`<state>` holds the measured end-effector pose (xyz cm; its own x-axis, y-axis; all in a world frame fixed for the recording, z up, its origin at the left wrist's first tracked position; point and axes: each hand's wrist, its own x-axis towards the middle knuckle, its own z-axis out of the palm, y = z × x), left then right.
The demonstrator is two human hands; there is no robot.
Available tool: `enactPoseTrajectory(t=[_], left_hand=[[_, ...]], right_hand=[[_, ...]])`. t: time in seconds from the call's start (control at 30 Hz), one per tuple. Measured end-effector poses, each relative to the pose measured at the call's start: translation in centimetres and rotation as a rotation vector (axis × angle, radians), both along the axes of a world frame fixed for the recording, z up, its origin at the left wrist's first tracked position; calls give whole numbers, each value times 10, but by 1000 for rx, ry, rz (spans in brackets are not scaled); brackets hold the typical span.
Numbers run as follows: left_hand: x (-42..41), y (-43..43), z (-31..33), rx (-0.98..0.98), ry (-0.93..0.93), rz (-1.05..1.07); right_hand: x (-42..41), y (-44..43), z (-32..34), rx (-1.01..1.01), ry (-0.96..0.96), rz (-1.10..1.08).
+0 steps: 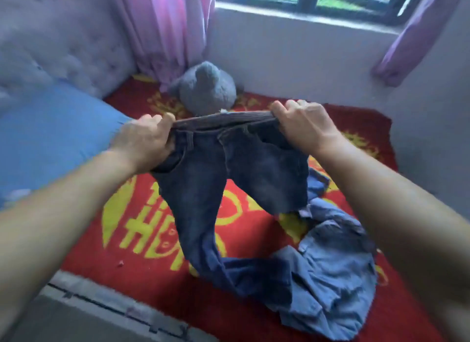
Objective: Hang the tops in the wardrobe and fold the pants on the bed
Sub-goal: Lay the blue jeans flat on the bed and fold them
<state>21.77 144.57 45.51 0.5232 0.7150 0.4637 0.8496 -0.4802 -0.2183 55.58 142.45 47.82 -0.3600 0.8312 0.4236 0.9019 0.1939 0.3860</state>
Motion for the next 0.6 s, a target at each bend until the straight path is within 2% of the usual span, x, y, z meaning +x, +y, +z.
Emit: enactPoseTrajectory(t=[0.1, 0.23, 0.43, 0.6], left_hand=[[-8, -28, 88, 58, 44, 16], [-22, -47, 165, 202, 80, 25], [-39, -59, 242, 500, 75, 6], [-70, -54, 292, 641, 57, -3]], right_hand=[[-2, -24, 90, 111, -66, 13], [-8, -54, 174, 264, -86, 74], [-30, -87, 245, 349, -73, -88], [-66, -110, 281, 471, -86, -207]])
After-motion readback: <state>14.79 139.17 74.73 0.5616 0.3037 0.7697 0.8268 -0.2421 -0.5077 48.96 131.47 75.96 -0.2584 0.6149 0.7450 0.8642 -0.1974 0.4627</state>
